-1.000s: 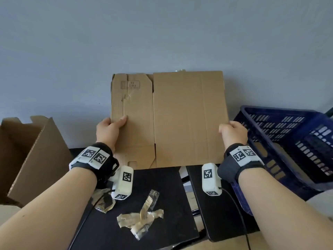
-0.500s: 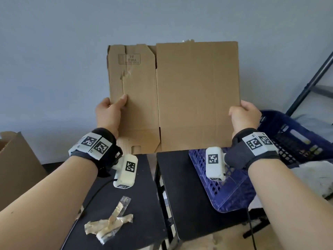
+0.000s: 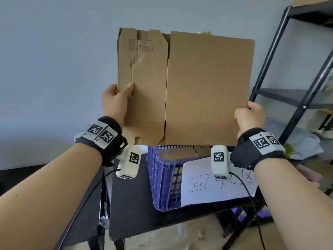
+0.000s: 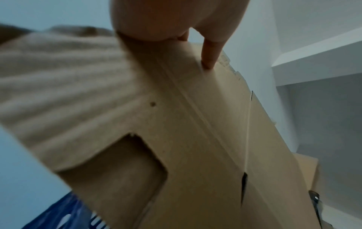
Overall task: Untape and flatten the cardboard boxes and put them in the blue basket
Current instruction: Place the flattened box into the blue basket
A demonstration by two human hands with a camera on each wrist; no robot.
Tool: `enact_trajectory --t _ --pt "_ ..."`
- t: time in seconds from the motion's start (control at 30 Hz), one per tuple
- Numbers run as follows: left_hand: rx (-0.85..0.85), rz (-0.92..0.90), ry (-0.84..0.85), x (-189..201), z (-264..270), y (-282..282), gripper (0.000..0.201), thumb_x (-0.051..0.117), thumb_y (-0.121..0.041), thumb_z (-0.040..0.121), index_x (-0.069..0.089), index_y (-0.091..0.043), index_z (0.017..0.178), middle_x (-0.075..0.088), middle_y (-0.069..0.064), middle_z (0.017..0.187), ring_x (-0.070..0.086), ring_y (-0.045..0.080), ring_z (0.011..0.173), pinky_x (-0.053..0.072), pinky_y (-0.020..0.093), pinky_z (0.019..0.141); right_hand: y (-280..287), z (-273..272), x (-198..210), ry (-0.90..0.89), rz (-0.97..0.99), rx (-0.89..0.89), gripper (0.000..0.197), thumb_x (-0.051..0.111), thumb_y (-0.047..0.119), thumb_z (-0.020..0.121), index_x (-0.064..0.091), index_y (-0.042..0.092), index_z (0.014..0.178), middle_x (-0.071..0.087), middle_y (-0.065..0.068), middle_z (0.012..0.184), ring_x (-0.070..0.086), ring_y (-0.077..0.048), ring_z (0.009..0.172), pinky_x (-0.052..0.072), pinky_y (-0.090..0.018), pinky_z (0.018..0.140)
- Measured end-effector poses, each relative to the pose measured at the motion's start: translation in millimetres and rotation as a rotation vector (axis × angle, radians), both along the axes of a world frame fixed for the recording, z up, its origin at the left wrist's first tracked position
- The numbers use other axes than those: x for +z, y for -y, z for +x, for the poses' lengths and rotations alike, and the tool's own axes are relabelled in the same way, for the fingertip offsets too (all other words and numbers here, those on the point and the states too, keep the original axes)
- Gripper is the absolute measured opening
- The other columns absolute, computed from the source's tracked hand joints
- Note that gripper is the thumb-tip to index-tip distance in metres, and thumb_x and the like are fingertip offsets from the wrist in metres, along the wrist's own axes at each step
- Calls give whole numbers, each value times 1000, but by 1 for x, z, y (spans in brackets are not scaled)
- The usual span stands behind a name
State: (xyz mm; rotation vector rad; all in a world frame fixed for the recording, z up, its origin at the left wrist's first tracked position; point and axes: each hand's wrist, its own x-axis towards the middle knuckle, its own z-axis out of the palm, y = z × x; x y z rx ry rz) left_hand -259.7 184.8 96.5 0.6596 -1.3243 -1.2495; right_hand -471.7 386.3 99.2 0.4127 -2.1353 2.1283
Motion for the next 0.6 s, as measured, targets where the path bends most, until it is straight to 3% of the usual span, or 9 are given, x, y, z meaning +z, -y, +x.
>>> enact_trajectory --t 0.07,0.13,0.2,0.23,0.3,0.37,0.47,0.6 --pt "14 -8 -6 7 -21 -17 16 64 -27 85 56 -16 94 60 -4 77 56 10 67 45 21 64 -16 -16 4 2 9 -22 35 43 -8 69 66 3 92 62 -2 74 54 -26 70 43 -28 59" --pt "22 -3 1 16 -40 -29 27 59 -19 87 52 -20 113 60 -7 84 58 6 74 43 20 64 -27 -33 7 2 6 -34 40 43 -12 72 67 5 99 69 -14 96 61 -38 90 53 -40 74" --pt "5 14 7 21 -59 -35 42 53 -13 87 46 -21 128 59 -5 93 56 8 82 42 22 69 -35 -46 9 8 1 -33 42 43 -14 75 59 -4 113 61 -23 119 55 -40 111 48 -48 90" --pt "2 18 14 24 -70 -37 46 51 -12 87 43 -21 132 58 -4 97 55 8 83 42 22 70 -36 -55 8 12 6 -32 44 43 -13 76 55 -7 118 59 -24 122 54 -41 112 48 -48 91" --pt "-2 20 32 28 -89 -37 47 50 -12 88 42 -21 133 58 -2 102 54 7 84 41 21 70 -32 -77 4 31 21 -29 45 45 -10 75 56 2 117 62 -16 110 58 -33 96 51 -36 73" --pt "-20 8 48 33 -111 -32 47 53 -14 86 44 -22 131 59 -3 100 55 8 83 41 21 69 -28 -99 6 36 35 -18 37 46 -7 73 55 12 104 58 0 87 53 -22 81 41 -24 57" --pt "-74 10 84 34 -148 -19 47 59 -18 81 46 -21 126 64 2 102 58 10 79 39 21 63 -24 -130 14 44 120 31 29 49 -5 75 50 14 97 49 8 75 49 -16 71 40 -27 66" --pt "-40 94 159 15 -196 11 48 61 -21 81 44 -22 126 60 3 112 57 12 86 40 21 62 -7 -180 13 56 221 90 26 52 -4 70 52 8 93 55 -3 85 51 -23 78 43 -33 75"
